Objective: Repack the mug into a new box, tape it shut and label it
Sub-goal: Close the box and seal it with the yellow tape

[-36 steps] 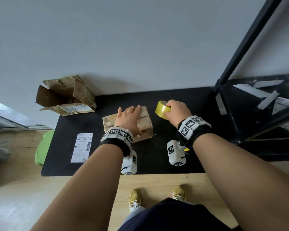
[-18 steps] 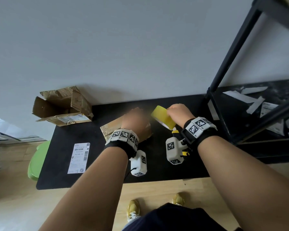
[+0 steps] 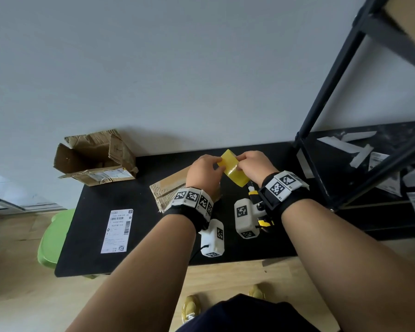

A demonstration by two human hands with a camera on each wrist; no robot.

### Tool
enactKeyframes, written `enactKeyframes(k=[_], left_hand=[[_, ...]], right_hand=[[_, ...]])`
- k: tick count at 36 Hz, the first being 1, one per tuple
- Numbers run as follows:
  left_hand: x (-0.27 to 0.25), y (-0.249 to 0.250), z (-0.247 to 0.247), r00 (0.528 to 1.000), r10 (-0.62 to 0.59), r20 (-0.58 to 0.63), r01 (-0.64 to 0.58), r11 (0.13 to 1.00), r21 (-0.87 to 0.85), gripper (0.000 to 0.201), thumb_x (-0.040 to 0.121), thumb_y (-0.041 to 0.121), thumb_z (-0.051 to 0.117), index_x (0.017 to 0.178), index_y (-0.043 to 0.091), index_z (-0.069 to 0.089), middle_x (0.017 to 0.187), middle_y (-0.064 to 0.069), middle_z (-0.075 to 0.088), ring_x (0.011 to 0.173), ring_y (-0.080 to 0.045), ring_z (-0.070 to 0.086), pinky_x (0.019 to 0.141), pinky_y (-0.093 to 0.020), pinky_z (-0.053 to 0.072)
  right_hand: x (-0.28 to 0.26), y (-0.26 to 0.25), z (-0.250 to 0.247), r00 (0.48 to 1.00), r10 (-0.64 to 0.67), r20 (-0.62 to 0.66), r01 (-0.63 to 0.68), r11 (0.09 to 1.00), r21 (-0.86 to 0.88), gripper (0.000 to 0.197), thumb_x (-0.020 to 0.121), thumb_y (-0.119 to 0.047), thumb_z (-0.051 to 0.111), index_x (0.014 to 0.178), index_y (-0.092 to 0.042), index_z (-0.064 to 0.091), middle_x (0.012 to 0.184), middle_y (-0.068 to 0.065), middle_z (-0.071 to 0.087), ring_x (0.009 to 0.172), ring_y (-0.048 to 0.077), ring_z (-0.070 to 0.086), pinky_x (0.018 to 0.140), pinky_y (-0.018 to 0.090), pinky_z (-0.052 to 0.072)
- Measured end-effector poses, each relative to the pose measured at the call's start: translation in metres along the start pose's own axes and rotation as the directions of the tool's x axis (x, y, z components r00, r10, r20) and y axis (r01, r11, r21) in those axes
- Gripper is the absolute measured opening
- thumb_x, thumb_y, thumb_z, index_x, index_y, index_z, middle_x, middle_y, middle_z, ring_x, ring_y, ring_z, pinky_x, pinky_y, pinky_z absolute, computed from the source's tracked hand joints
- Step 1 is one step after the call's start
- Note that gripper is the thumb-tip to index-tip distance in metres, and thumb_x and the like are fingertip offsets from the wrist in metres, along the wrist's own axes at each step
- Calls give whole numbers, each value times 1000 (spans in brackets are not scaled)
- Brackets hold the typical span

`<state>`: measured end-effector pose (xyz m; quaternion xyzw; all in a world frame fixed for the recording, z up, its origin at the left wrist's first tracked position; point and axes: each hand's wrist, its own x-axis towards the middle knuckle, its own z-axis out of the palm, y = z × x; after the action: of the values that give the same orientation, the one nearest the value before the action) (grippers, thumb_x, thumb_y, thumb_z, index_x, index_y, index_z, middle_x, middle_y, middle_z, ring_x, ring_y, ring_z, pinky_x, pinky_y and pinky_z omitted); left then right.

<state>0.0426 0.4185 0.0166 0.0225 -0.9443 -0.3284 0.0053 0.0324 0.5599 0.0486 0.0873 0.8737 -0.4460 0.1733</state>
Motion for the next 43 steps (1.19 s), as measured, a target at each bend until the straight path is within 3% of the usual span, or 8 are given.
enactKeyframes(k=[5, 12, 20, 26, 32, 35, 38, 43], left_hand=[[-1, 1, -1, 1000, 0, -21, 0, 1000, 2, 26, 90, 23, 61, 114, 16, 69, 116, -1, 63, 105, -18, 58, 84, -27, 43], [-3, 1, -3, 999, 12, -34, -12, 1000, -19, 23, 89, 20, 61, 109, 16, 70, 111, -2, 62, 98, -17, 59, 77, -23, 40], [2, 7, -6, 999, 39, 14, -36, 988, -149, 44, 86, 9, 57, 128, 20, 60, 119, -1, 59, 90, -10, 53, 80, -19, 38], [5, 4, -6, 996, 51, -69, -61, 986, -153, 37, 84, 5, 61, 116, 21, 70, 118, 2, 64, 102, -18, 59, 85, -22, 43], [5, 2, -2, 991, 76, -113, -89, 990, -113, 29, 85, 10, 65, 110, 22, 73, 116, 6, 66, 102, -19, 59, 91, -30, 46], [5, 2, -2, 987, 82, -135, -96, 990, -104, 20, 84, 11, 66, 98, 20, 77, 109, 5, 68, 97, -20, 60, 85, -30, 48], [5, 1, -4, 985, 39, -167, -63, 988, -142, 14, 81, 12, 65, 88, 20, 75, 100, 4, 68, 90, -18, 61, 77, -25, 45], [8, 4, -12, 964, -238, -119, 174, 901, -398, 22, 94, 27, 53, 111, 15, 59, 98, 4, 63, 88, -14, 59, 73, -24, 41]], right_hand=[[-3, 1, 3, 1000, 5, -7, -5, 1000, 6, 35, 90, -5, 53, 122, -11, 64, 123, 10, 60, 100, 20, 51, 82, 30, 41], [-5, 0, 5, 1000, 7, -10, -7, 1000, 29, 34, 91, -4, 53, 123, -12, 63, 122, 9, 59, 100, 20, 51, 86, 33, 44], [-5, -6, 2, 1000, -26, -11, 27, 998, 55, 36, 89, 0, 52, 122, -10, 64, 121, 10, 62, 109, 24, 57, 88, 32, 47], [-2, -7, 3, 999, -39, 3, 38, 998, 48, 38, 87, 2, 55, 122, -9, 64, 120, 11, 62, 111, 27, 58, 86, 30, 45], [0, -7, 4, 999, -41, -1, 41, 998, 54, 38, 88, 2, 56, 123, -8, 64, 126, 11, 61, 115, 27, 56, 92, 32, 45], [0, -7, 5, 999, -40, -2, 40, 998, 47, 37, 88, 1, 56, 122, -10, 65, 124, 10, 62, 113, 26, 57, 93, 33, 46], [-1, -8, 5, 999, -38, 2, 37, 997, 62, 38, 88, -1, 56, 124, -11, 64, 124, 9, 62, 113, 25, 57, 96, 36, 47], [-4, -13, 1, 999, -46, -5, 47, 995, 90, 36, 88, -3, 54, 120, -13, 64, 120, 5, 62, 110, 20, 55, 95, 33, 44]])
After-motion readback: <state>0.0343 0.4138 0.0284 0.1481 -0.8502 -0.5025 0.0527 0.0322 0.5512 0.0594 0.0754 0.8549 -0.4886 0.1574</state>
